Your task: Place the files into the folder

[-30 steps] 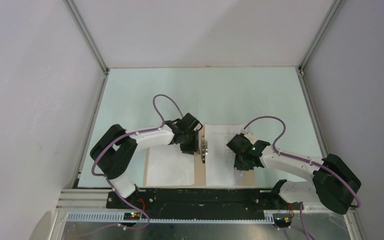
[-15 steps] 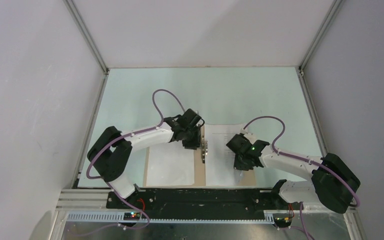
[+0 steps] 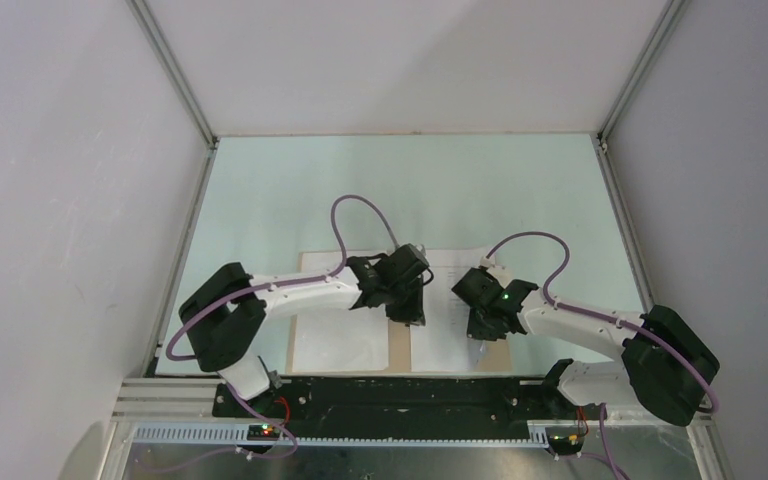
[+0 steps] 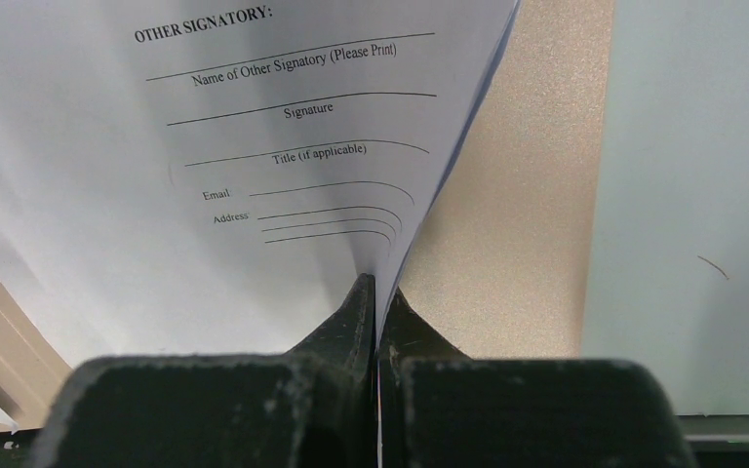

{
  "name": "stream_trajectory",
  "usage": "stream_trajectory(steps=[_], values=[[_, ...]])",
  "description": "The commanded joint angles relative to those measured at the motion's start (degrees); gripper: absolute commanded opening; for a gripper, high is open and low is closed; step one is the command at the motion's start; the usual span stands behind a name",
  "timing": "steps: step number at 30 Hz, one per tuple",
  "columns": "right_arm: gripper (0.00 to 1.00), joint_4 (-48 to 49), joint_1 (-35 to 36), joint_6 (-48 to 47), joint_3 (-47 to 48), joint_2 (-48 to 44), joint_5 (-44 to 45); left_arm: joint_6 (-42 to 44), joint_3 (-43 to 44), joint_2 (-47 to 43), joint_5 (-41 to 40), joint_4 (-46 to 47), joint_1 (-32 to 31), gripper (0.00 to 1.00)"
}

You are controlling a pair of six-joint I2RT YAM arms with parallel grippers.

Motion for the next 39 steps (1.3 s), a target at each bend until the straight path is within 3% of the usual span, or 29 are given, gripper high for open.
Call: stream_trajectory(steps=[1, 12, 21, 22, 25, 29, 39], values=[[0.0, 1.2, 0.3, 0.8, 1.3, 0.9, 1.2, -3.5, -0.8, -0.4, 0.0, 3.1, -2.4, 0.18], [0.0, 1.2, 0.4, 1.4, 1.4, 0.2, 1.2, -5.3, -4.4, 3.9, -0.7, 3.6, -4.1, 0.04], [0.01, 0.9, 0.2, 1.6, 1.4, -1.1, 1.2, -6.6, -6.4, 7.2, -1.4, 3.5, -4.4, 0.0], [0.05, 0.4, 0.0, 1.6, 1.4, -1.6, 1.2, -6.7, -6.6, 7.2, -1.5, 3.5, -4.4, 0.0], [0.35, -2.1, -1.2, 1.1, 2.6, -5.0, 2.3, -7.2, -7.1, 7.4, -1.5, 3.5, -4.4, 0.0], [0.58, -8.1, -5.0, -1.8, 5.7, -11.0, 3.4, -7.4, -7.0, 7.6, -1.5, 3.5, -4.4, 0.0], [0.64, -14.7, -18.0, -10.7, 11.8, -18.5, 1.1, -7.5, -6.3, 7.5, -1.4, 3.5, -4.3, 0.0]])
